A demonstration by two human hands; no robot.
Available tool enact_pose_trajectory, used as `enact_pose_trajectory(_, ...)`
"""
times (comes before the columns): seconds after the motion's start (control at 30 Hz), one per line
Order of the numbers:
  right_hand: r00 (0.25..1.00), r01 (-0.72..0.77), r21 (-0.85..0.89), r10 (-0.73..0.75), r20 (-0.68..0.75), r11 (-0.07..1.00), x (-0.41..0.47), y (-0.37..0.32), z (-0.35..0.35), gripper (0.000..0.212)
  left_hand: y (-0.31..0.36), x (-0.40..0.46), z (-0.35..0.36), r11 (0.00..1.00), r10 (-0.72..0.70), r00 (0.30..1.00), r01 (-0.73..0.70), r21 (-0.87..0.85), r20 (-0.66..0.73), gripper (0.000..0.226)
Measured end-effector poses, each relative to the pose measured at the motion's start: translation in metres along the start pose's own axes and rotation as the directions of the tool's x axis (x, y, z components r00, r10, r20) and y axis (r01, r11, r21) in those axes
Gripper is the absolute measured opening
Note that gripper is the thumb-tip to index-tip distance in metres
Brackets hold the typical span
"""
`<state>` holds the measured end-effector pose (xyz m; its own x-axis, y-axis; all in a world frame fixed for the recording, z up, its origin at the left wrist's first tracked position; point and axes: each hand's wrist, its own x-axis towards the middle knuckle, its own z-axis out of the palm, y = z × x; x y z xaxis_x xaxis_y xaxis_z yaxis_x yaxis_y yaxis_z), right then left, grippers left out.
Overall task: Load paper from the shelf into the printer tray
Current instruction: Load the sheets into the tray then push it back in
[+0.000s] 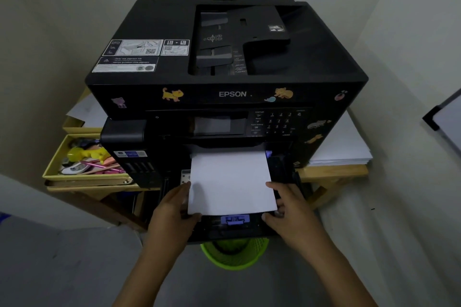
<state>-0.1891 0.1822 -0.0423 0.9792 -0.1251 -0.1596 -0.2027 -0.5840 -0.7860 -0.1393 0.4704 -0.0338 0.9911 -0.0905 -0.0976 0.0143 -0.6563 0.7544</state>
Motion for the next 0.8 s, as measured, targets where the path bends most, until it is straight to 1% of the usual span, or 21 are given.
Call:
enact_pose_trajectory(0.13,0.997,0.08,-0.15,-0.081,-0.002,0.985,0.004,0.002,-0.002,0.066,-0.002,0.003,-0.003,0.989,0.05,0.998,-0.055,0.137,0.041,0.085)
enact_pose_trajectory(0.23,0.993,0.12,-0.229,-0.118,0.022,0.966,0.006,0.002,-0.005,0.061,0.004,0.002,-0.003,0.967,0.091,0.995,-0.097,0.234,0.038,0.082)
enact_pose_trajectory(0.37,0.988,0.148,-0.247,-0.153,0.001,0.958,0.004,0.003,-0.007,0.05,0.009,-0.004,-0.003,0.918,0.129,0.991,-0.129,0.375,0.027,0.075)
enact_pose_trajectory(0.47,0.983,0.17,-0.258,-0.181,-0.021,0.951,0.002,0.003,-0.006,0.038,0.008,-0.005,-0.003,0.911,0.118,0.993,-0.116,0.396,0.021,0.071)
enact_pose_trajectory(0.53,0.98,0.183,-0.25,-0.198,-0.035,0.951,0.001,0.005,-0.004,0.034,0.009,-0.005,-0.004,0.915,0.111,0.994,-0.1,0.392,-0.006,0.067)
enact_pose_trajectory(0.67,0.979,0.179,-0.238,-0.197,-0.054,0.955,0.002,0.005,-0.002,0.035,0.012,-0.004,-0.005,0.901,0.136,0.991,-0.118,0.418,-0.013,0.065)
enact_pose_trajectory(0.8,0.981,0.173,-0.262,-0.191,-0.044,0.949,0.002,0.005,-0.005,0.041,0.012,-0.001,-0.007,0.895,0.112,0.994,-0.095,0.437,-0.013,0.068)
